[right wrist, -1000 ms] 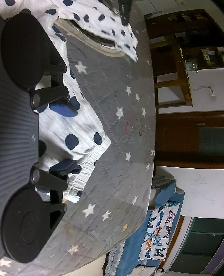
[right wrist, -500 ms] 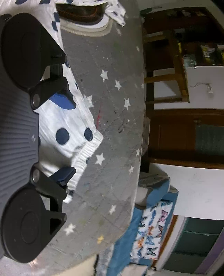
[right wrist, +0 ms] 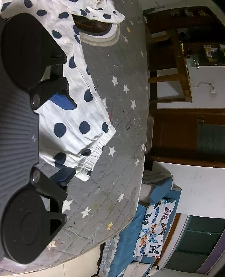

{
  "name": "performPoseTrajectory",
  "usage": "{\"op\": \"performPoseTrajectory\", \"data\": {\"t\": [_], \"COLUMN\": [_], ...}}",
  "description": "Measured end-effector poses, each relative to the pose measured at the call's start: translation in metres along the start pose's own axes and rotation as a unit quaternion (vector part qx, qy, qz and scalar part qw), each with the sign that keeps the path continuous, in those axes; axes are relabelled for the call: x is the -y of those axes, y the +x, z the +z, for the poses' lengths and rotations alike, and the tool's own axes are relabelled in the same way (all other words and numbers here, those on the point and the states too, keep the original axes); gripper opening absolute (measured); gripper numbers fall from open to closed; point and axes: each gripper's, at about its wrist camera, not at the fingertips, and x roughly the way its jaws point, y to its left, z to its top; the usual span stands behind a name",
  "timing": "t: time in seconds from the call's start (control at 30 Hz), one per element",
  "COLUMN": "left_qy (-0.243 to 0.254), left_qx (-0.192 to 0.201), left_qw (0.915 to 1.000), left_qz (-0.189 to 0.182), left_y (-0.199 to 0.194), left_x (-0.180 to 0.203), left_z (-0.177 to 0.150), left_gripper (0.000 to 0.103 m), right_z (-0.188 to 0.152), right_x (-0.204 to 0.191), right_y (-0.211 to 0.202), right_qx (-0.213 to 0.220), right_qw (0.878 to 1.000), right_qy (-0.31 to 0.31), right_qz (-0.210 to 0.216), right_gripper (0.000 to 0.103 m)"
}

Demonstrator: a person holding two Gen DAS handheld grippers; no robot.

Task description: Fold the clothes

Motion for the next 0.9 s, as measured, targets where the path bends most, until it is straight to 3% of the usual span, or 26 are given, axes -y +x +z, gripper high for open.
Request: {"op": "performPoseTrajectory", "data": {"t": [0.2,0.33,0.53,0.63,0.9], "left_qy": [0.039,0.061,0.074,0.101,0.135], "left_qx": [-0.020,-0.027,-0.050,-0.067,-0.095], "left_qw": [0.9920,0.9832,0.9732,0.9545,0.9199], "left_qz": [-0.119,-0.170,-0.212,-0.273,-0.356], "left_y": [-0.025,-0.031,-0.021,-0.025,-0.035], "left_x": [0.068,0.100,0.121,0.128,0.136], "left_z": [-0.025,-0.040,-0.054,-0.060,-0.075], "left_gripper": [0.009,0.009,0.009,0.008,0.007], "right_z": [-0.005,-0.008,-0.007,-0.007,-0.007], "right_x": [-0.002,-0.001,0.003,0.005,0.010], "right_y": [-0.004,-0.004,-0.003,0.002,0.021], "right_qx": [-0.002,-0.002,0.000,-0.001,-0.002], "right_qw": [1.000,1.000,1.000,1.000,1.000], "right_qy": [0.000,0.001,0.004,0.004,0.007], "right_qz": [0.006,0.008,0.010,0.009,0.005], "right_gripper": [0.075,0.075,0.075,0.075,0.073]}}
